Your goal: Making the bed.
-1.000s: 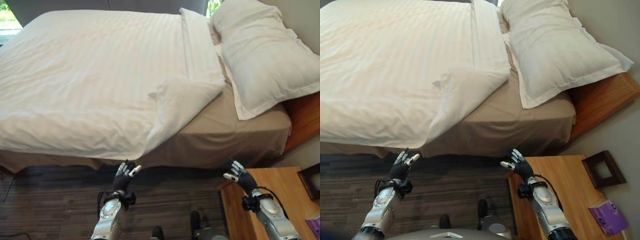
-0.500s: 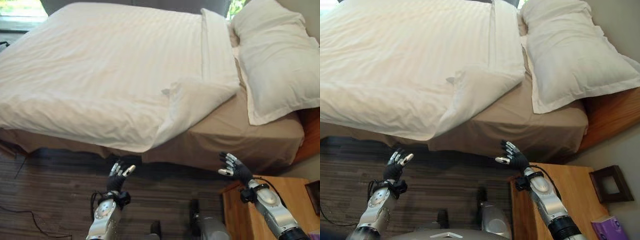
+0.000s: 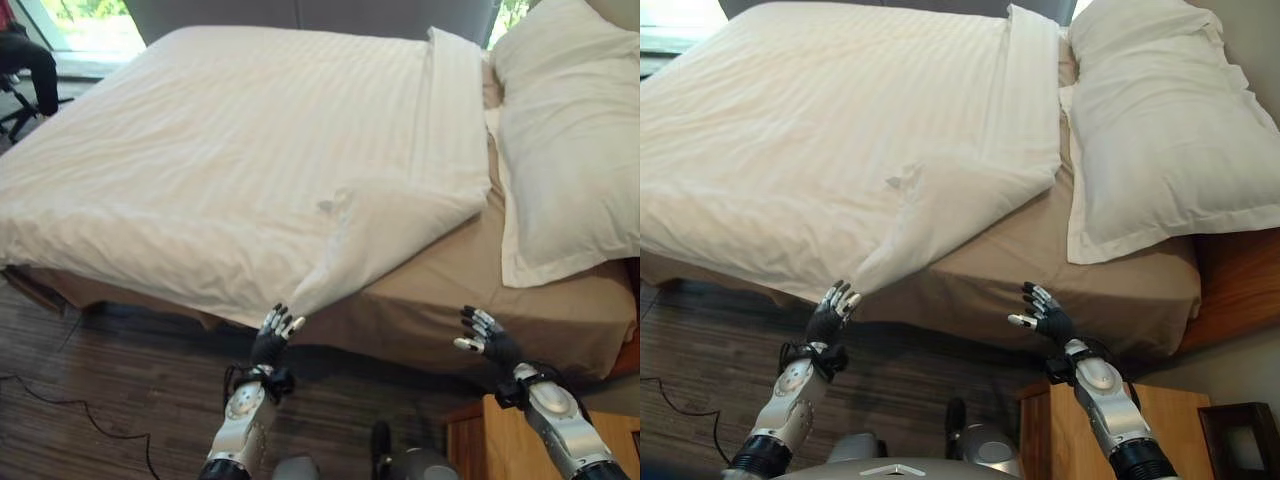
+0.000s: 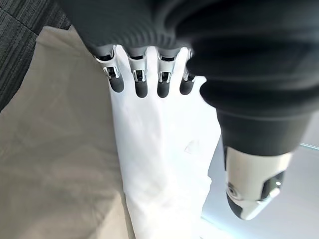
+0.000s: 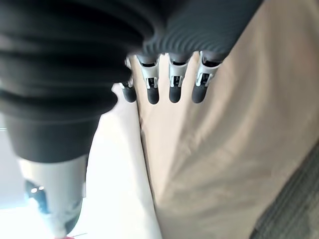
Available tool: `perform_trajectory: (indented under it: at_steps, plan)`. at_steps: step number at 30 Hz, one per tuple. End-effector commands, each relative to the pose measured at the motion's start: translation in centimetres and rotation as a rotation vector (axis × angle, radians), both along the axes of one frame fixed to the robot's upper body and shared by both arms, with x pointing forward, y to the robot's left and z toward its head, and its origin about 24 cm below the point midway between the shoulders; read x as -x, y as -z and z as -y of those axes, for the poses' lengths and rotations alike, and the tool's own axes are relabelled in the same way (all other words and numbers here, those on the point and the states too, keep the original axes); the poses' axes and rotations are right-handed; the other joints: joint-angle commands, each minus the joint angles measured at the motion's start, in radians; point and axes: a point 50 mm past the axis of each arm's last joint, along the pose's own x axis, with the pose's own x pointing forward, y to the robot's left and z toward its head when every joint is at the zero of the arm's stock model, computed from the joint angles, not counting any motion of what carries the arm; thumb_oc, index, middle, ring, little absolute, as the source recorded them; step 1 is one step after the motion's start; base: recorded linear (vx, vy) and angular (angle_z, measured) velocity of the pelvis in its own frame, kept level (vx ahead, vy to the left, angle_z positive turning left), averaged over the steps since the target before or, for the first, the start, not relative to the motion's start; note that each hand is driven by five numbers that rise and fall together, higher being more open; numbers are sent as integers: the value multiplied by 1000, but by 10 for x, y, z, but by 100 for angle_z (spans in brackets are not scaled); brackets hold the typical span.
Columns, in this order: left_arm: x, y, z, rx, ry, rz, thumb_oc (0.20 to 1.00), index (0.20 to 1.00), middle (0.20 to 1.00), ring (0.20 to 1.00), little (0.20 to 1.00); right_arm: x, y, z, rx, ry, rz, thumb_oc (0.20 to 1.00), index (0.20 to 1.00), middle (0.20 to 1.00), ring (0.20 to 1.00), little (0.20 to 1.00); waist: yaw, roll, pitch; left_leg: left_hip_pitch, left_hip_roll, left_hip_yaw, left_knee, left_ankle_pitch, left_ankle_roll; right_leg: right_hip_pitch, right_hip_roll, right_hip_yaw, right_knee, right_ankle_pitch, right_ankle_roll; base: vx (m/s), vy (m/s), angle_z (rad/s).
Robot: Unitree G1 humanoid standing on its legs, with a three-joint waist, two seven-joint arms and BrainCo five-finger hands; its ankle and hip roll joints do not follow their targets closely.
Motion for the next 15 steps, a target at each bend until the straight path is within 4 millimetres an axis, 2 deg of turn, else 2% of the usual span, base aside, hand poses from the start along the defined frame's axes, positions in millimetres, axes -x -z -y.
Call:
perform_trajectory:
  at_steps: [1,2,4,7,10,12,13,15]
  plan:
    - [-7,-19,-15,-56,3,87,1000,1000,1000,1000,1000,-3,-19,6,17,4,102,1000,1000,1000,1000,1000,-5,-2,-7,88,-8,7,-284,32,34,37,-57,56,52,-44,135,211,137,8]
    - [-7,-21,-17,-63,3,92,1000,1000,1000,1000,1000,-4,-18,7,20,2,101,1000,1000,1000,1000,1000,-1,2,-11,75,-26,-32,-322,50,26,43,-59,70,42,-45,136,185,150,-9]
    - [-2,-19,-20,-79,26,84,1000,1000,1000,1000,1000,-4,-16,6,28,-22,83,1000,1000,1000,1000,1000,7,15,-13,94,-68,-87,-370,44,19,47,-66,102,37,-39,145,146,146,-56]
    - [1,-16,-25,-135,86,60,1000,1000,1000,1000,1000,-3,-16,2,30,-55,80,1000,1000,1000,1000,1000,-19,34,-38,165,-87,-58,-508,54,35,38,-61,133,17,-11,159,120,159,-61]
    - [1,-21,-31,-231,143,67,1000,1000,1000,1000,1000,1,-11,-3,9,-68,63,1000,1000,1000,1000,1000,-31,55,-49,219,-107,-34,-592,72,48,36,-71,162,-5,-1,177,80,165,-48]
    - [4,-20,-48,-428,249,-6,1000,1000,1000,1000,1000,1,-11,-3,35,-93,55,1000,1000,1000,1000,1000,-44,73,-49,235,-114,-5,-617,75,54,34,-79,176,-22,9,187,4,137,-44]
    - [3,-25,-58,-514,310,-36,1000,1000,1000,1000,1000,0,-12,-3,48,-102,52,1000,1000,1000,1000,1000,-49,82,-47,235,-116,10,-620,74,55,29,-82,185,-26,14,192,-39,133,-39]
    - [-12,-47,-74,-657,396,-25,1000,1000,1000,1000,1000,-3,-12,-8,42,-131,42,1000,1000,1000,1000,1000,-69,101,-44,231,-123,32,-620,70,56,10,-88,204,-30,25,200,-48,124,-25]
